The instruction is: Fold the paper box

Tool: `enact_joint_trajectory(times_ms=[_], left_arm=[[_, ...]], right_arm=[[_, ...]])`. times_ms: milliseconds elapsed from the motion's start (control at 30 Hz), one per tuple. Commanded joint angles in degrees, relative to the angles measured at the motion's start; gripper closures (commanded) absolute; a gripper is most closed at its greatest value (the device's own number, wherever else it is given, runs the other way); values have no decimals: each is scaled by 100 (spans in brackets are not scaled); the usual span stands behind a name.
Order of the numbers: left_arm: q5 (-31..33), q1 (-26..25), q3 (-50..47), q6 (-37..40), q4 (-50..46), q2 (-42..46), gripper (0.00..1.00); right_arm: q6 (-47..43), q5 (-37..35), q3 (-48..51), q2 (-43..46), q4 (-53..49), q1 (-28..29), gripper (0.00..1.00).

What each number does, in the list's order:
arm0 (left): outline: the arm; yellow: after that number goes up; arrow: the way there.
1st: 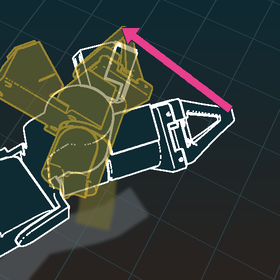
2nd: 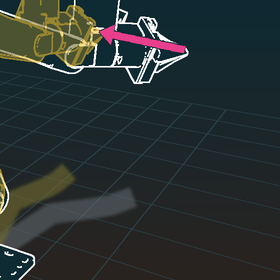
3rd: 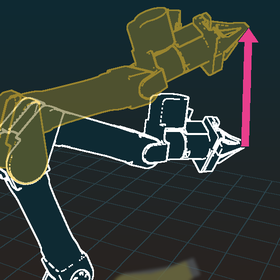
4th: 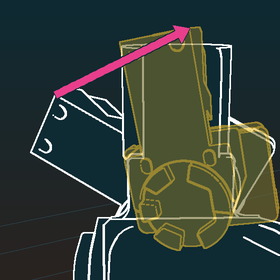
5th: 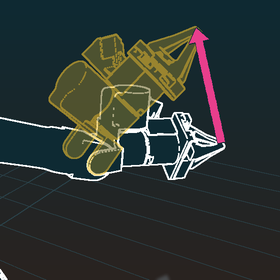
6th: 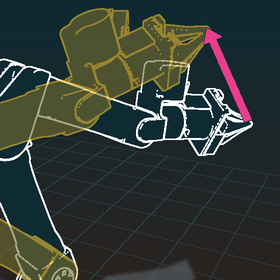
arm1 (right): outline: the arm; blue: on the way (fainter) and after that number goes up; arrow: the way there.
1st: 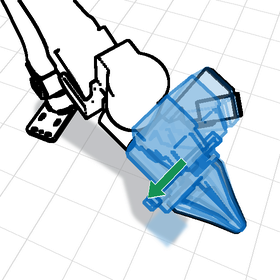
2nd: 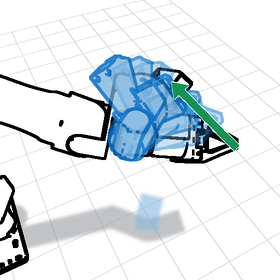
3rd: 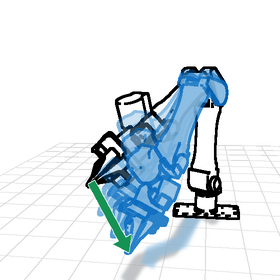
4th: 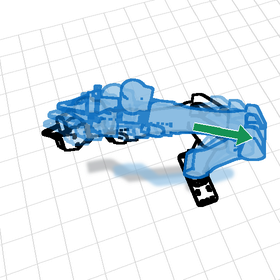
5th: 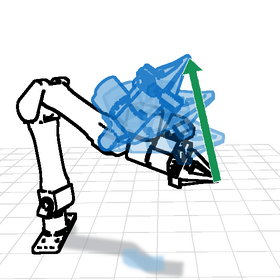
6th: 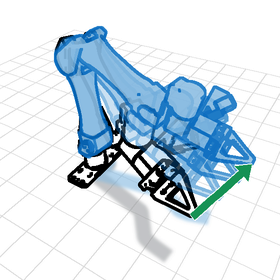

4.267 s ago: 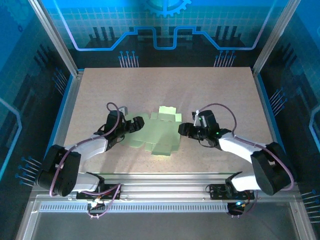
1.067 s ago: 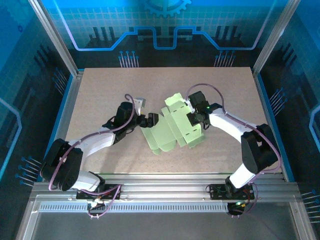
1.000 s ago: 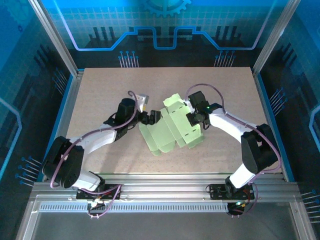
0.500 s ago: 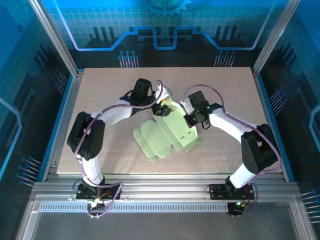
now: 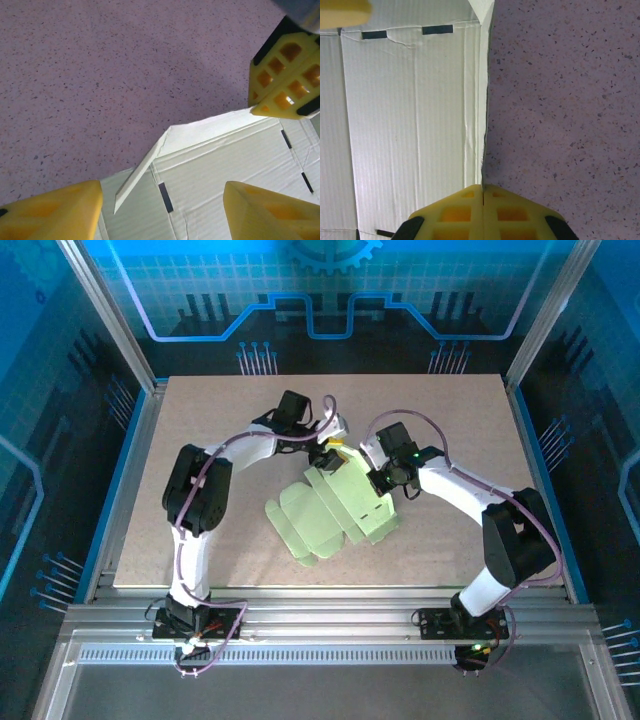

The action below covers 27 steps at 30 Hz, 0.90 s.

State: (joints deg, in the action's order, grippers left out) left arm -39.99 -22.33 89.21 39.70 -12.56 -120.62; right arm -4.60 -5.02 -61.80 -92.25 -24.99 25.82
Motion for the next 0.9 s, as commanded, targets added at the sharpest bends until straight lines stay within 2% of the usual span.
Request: enact_joint_trajectory(times_ms=[0,67,300,400,733,867], left_arm=[[-323,2,342,251,-310,-233,34],[-350,1,416,240,-316,-297,36],[-492,-41,528,116,-423,-374,59],[-471,-76,440,-19,-356,-298,66],[-399,-219,-269,-936,706,29,83],[-56,-329,-486,-1250,1024,103,91]], right_arm=[[-76,183,-51,-2,-85,41,100],[-70,194,-60,-28,-91,45,100],[37,127,-104,-83,-76,53,100],[101,1,-124,-83,-59,72,100],[324,-424,-155,-91,-7,172,100],[407,-661,-192,-142,15,284,100]])
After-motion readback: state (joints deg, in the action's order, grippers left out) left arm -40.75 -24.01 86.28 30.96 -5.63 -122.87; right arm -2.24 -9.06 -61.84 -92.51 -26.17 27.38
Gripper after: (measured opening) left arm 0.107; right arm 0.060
